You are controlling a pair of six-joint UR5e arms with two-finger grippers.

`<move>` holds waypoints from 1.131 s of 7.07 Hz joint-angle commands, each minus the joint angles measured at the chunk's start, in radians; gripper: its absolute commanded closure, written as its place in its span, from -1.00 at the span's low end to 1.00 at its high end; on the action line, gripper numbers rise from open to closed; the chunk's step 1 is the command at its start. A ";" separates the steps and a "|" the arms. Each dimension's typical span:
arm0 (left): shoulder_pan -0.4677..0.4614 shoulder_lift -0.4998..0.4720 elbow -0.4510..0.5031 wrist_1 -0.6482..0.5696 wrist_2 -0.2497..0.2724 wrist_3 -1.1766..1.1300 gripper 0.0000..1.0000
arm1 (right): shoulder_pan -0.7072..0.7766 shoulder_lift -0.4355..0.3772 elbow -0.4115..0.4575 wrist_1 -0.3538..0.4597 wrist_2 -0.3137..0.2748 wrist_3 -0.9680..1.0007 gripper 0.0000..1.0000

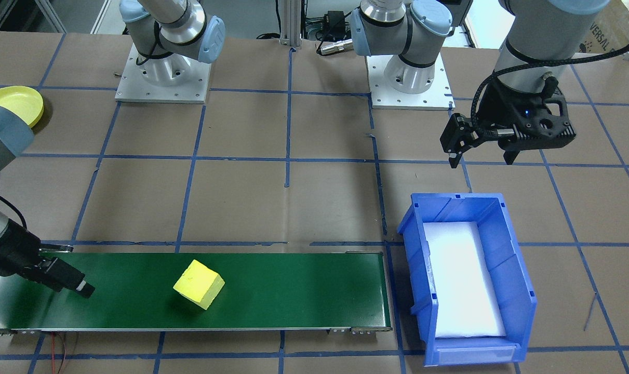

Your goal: Move block left to right into plate

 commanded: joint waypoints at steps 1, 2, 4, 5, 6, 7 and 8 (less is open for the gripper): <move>0.000 0.000 0.000 -0.001 0.017 0.001 -1.00 | 0.000 -0.001 0.000 0.000 0.001 0.000 -1.00; -0.003 0.000 -0.002 -0.003 0.017 0.001 -1.00 | 0.000 -0.001 0.000 0.000 0.001 0.000 -1.00; -0.003 -0.001 -0.015 0.000 0.015 0.001 -1.00 | 0.000 -0.003 -0.001 0.000 0.002 0.001 -1.00; -0.002 -0.001 -0.015 0.003 0.015 0.002 -1.00 | 0.000 -0.003 0.000 0.000 0.002 0.001 -1.00; 0.001 -0.001 -0.017 0.003 0.014 0.002 -1.00 | 0.005 -0.001 -0.003 -0.002 0.001 0.001 -1.00; 0.001 -0.001 -0.017 0.003 0.015 0.002 -1.00 | 0.006 -0.003 -0.004 -0.002 0.001 0.003 -1.00; 0.003 -0.001 -0.017 0.003 0.015 0.002 -1.00 | 0.006 -0.001 -0.005 -0.002 0.001 0.003 -1.00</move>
